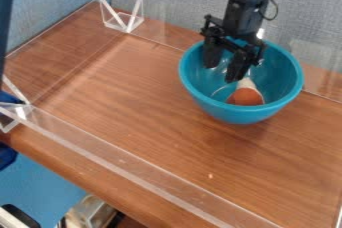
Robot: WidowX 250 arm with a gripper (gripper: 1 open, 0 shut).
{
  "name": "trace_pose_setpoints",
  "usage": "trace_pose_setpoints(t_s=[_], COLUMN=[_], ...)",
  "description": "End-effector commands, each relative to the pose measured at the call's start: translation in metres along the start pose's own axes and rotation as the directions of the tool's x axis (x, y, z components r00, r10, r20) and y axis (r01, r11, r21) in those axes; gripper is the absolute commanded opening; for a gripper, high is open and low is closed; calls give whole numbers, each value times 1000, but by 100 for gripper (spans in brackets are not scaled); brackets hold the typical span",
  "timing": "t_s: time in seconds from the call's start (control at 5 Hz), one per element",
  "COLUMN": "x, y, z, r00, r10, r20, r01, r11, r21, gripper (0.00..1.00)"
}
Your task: Put the mushroom in the blue bowl
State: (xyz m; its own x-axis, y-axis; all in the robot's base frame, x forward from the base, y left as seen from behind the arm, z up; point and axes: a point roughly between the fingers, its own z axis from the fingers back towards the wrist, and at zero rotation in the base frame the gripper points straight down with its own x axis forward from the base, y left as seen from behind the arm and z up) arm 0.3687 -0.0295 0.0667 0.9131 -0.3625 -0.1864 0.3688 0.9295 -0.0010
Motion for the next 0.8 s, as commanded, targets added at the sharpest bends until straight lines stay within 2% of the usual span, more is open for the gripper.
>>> trace_pose_setpoints(t_s=[0.0, 0.4, 0.6], x=[7, 50, 57], y=[-3, -24, -38], z=[38, 8, 3], r00=[994, 996, 995], r10=[-66, -60, -75], r20=[84, 68, 66], r01=[63, 59, 73], r11=[997, 998, 997], r21=[37, 22, 22], gripper=[0, 0, 0])
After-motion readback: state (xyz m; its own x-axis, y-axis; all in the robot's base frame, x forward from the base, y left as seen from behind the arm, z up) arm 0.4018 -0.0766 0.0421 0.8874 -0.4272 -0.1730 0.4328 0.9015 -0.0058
